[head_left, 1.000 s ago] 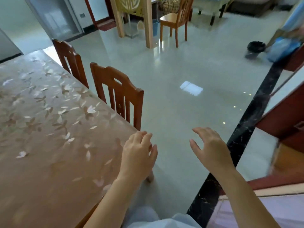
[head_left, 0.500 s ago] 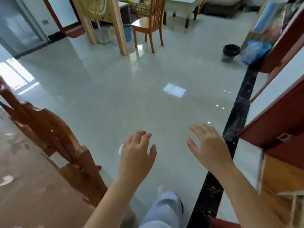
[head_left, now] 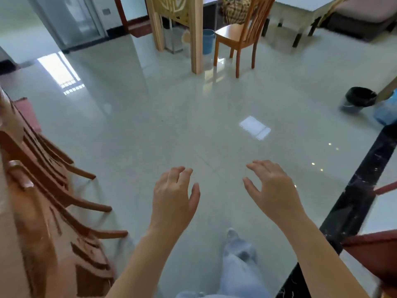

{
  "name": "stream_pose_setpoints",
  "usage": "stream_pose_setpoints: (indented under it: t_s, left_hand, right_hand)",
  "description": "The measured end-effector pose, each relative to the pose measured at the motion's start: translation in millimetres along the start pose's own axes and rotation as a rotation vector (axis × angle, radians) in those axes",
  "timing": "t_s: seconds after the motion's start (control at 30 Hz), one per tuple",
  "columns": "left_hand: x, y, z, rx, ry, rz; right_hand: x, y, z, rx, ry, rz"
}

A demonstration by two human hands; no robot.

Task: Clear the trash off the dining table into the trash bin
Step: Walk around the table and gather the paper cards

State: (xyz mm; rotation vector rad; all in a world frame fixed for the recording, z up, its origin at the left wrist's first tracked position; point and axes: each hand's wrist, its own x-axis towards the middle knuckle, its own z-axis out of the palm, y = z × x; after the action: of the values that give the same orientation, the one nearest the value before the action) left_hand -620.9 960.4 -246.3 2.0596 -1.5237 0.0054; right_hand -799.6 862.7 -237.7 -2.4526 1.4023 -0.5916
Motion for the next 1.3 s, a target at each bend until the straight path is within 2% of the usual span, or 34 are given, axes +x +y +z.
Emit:
stream_pose_setpoints:
  t_s: [0.27, 0.37, 0.53, 0.73, 0.93, 1.17, 1.3]
  left_hand:
    - [157.6, 4.0, 50.2, 0.032, 0.097, -0.099]
    - [203.9, -10.1, 51.4, 0.083, 0.125, -0.158]
    - [246.6, -65.7, 48.7, 0.153, 0.126, -0.363]
    - [306.5, -164.3, 32.5, 0.198, 0.200, -0.539]
    - [375.9, -297.5, -18.4, 0.221, 0.308, -0.706]
    - [457.4, -422.5, -75.6, 0.325, 0.412, -0.781]
    - [495.8, -473.4, -75.6, 0.296, 0.369, -0.825]
  right_hand:
    - [177.5, 41.6, 24.3, 0.042, -0.051, -0.137]
    - [240.6, 37.3, 33.4, 0.063, -0.088, -0.203]
    - [328.4, 4.0, 71.1, 0.097, -0.185, -0.339]
    - [428.5, -73.5, 145.4, 0.126, -0.276, -0.499]
    - [540.1, -201.9, 221.4, 0.148, -0.338, -0.633]
    - [640.7, -334.6, 295.3, 0.234, -0.398, -0.733]
    - [691.0, -374.9, 340.2, 0.249, -0.465, -0.754]
